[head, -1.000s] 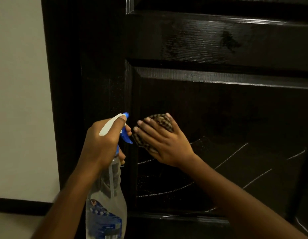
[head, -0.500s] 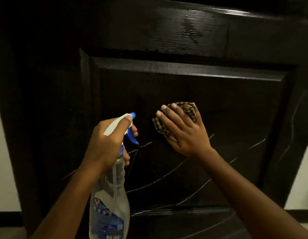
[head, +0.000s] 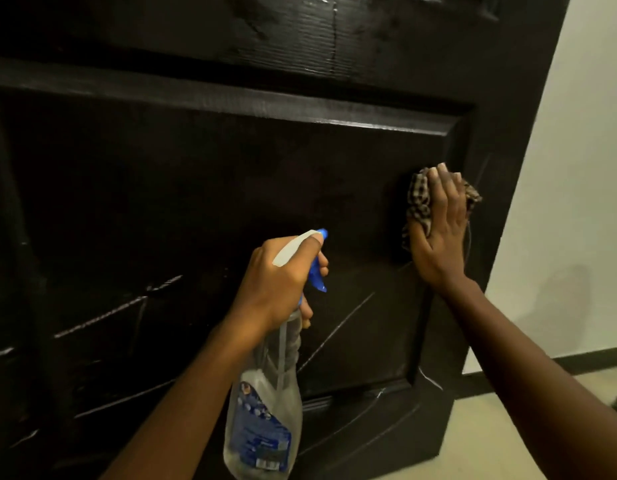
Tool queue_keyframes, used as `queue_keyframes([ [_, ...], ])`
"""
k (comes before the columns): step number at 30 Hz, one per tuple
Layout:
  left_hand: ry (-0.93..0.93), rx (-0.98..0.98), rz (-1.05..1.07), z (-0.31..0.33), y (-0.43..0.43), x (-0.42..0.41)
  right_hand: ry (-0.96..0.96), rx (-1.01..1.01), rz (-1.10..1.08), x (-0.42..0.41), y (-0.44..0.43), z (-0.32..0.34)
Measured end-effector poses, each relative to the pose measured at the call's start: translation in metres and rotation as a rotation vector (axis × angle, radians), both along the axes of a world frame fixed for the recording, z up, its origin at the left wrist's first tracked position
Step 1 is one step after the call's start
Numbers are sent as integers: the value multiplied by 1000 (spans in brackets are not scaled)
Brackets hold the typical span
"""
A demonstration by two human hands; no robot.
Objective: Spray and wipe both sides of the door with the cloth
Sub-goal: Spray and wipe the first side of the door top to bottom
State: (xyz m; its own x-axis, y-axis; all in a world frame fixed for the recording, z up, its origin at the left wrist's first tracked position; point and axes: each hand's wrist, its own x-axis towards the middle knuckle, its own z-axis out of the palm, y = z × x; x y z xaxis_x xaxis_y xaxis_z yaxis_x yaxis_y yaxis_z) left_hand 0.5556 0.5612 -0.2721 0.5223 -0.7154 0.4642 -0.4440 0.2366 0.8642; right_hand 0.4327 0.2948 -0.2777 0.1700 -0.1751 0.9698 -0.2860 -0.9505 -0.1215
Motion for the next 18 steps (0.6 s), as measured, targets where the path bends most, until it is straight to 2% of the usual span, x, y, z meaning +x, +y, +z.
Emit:
queue_keyframes([
  [12,-43,133,-48,-45,-55,-26,78,122,122,-6,1,-79],
  [18,-100,237,-1,-59,-52,-25,52,221,277,-16,12,-81],
])
